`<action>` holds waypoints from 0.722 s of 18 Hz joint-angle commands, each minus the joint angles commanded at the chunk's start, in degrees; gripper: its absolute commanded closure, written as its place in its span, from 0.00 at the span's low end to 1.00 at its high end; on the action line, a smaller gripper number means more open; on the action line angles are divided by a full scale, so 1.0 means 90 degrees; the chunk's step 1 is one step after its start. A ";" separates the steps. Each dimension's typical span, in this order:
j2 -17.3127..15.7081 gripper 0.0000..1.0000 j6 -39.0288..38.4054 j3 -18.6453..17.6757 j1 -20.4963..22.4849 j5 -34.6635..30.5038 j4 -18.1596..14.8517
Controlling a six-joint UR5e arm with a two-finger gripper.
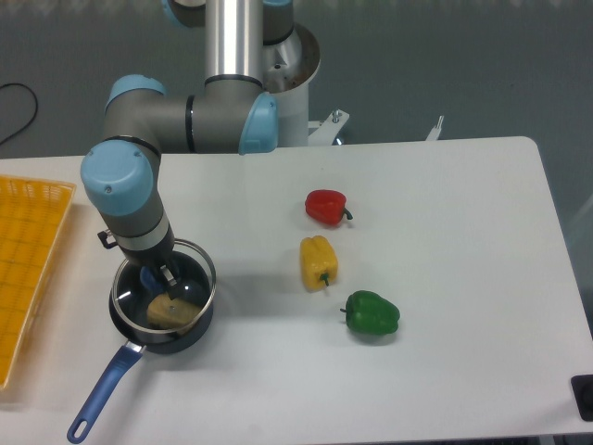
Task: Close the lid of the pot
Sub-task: 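Lower the glass lid onto the saucepan rim and settle it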
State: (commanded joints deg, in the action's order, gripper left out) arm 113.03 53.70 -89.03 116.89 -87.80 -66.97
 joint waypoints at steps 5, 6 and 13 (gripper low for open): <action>0.0098 0.43 -0.0185 0.0000 -0.0107 -0.0029 0.0166; 0.0098 0.43 -0.0215 0.0000 -0.0107 -0.0029 0.0166; 0.0137 0.43 -0.0273 0.0000 -0.0195 -0.0156 0.0176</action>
State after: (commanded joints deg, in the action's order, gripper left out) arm 114.26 51.24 -89.03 115.14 -89.21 -65.39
